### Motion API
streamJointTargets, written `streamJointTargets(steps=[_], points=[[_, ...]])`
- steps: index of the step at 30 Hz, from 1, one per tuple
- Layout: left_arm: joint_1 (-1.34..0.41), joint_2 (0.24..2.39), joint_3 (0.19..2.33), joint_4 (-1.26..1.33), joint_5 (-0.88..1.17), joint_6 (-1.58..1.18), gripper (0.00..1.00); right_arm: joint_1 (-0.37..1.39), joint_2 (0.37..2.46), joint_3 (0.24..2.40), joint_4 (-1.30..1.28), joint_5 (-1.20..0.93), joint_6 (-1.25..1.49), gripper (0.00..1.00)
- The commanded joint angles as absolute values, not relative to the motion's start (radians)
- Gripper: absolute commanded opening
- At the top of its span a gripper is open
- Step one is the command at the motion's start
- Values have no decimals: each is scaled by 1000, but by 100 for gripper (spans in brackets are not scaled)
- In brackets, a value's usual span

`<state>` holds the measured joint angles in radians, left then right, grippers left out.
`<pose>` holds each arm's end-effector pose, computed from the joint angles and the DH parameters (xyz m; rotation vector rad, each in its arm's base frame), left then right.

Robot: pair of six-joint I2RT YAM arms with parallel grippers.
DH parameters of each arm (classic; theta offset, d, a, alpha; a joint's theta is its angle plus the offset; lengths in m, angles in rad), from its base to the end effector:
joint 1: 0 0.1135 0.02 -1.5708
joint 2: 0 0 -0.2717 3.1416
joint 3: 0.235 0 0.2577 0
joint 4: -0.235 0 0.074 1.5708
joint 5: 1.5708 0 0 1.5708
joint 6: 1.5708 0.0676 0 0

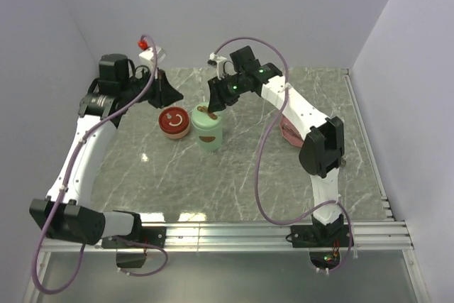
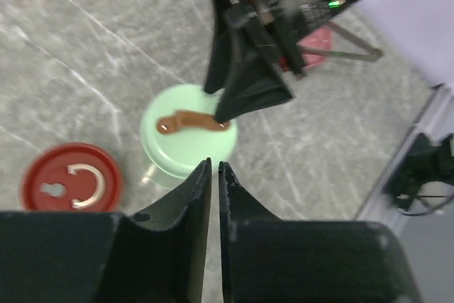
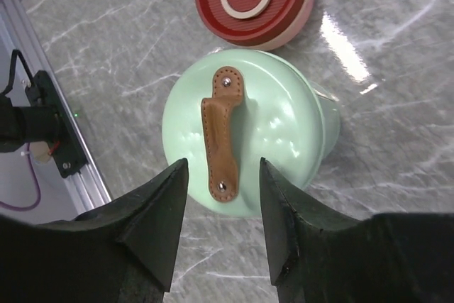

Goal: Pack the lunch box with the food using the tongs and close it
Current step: Move the lunch box, then put the lid back on the lunch box

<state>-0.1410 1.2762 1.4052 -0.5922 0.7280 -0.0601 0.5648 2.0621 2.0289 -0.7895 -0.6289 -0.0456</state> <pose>0.2840 -0.0857 0.4096 0.5400 1.9374 -0.8636 0.3911 0.2949 0.3104 -1.0114 2.1928 0.9943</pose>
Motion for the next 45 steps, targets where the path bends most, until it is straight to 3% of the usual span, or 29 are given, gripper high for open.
streamJointTargets(steps=[1,7,11,20,26,32,45], points=[[-208,1353,1541,-715,568,78,15,519,1957,2085,-785,-577,-3,53],[-360,1529,1739,-870,350,135,21,385,1891,2026,-767,-606,26,61],[-426,1633,1821,-913,256,144,35,325,1839,1970,-776,-638,18,63],[-485,1721,1902,-956,192,163,52,282,1773,1876,-778,-649,9,66],[-497,1770,1947,-991,166,175,58,278,1769,1865,-781,-653,9,68],[-502,1799,1890,-1002,204,176,60,273,1763,1844,-782,-652,9,68],[-512,1855,1675,-1042,215,172,55,253,1778,1871,-804,-658,9,68]])
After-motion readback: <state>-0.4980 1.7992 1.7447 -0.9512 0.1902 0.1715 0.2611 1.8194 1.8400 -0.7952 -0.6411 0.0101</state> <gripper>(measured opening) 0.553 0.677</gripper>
